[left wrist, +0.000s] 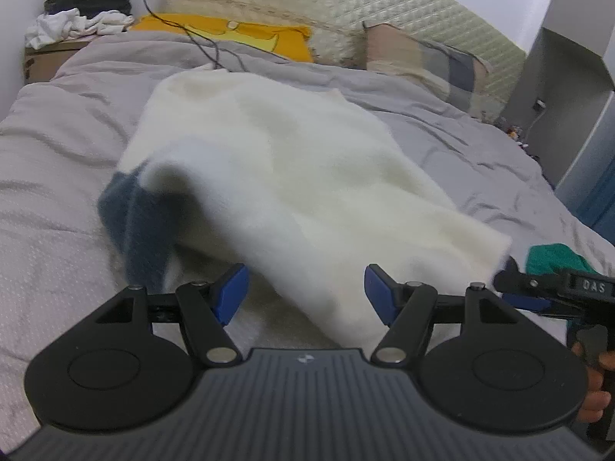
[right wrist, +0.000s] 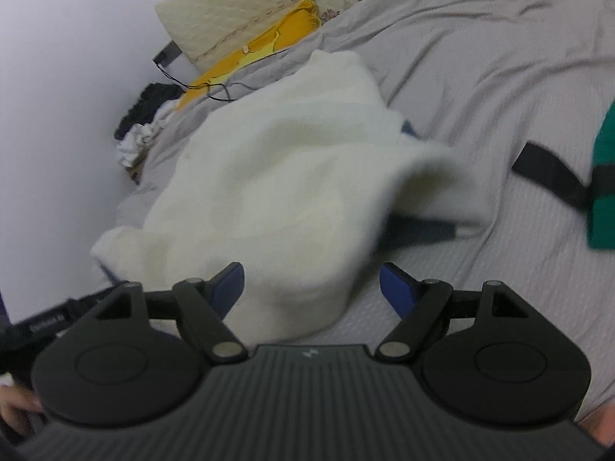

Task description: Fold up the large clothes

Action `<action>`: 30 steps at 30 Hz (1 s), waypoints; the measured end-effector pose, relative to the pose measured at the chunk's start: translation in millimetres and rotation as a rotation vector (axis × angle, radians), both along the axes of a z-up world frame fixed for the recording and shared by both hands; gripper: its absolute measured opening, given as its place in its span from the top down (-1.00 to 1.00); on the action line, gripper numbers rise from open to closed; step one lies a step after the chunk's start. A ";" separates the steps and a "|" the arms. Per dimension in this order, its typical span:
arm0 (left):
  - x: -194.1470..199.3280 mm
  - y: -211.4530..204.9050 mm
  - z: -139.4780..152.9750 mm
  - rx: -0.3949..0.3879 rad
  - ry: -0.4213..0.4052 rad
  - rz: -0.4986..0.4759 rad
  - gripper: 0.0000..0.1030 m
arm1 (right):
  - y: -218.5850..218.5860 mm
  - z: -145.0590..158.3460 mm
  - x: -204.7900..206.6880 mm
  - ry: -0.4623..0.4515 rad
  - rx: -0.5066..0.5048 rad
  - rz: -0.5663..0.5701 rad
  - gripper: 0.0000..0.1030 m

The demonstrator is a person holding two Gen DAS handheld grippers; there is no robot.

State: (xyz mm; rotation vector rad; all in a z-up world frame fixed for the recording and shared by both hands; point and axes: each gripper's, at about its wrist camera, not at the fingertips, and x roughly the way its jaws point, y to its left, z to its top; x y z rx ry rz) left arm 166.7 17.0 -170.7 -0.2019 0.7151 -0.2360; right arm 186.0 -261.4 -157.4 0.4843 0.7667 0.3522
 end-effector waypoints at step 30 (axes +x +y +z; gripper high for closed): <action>30.0 17.5 -37.4 -0.686 0.072 -0.195 0.72 | 55.8 30.4 -16.0 -0.291 -0.187 0.163 -0.48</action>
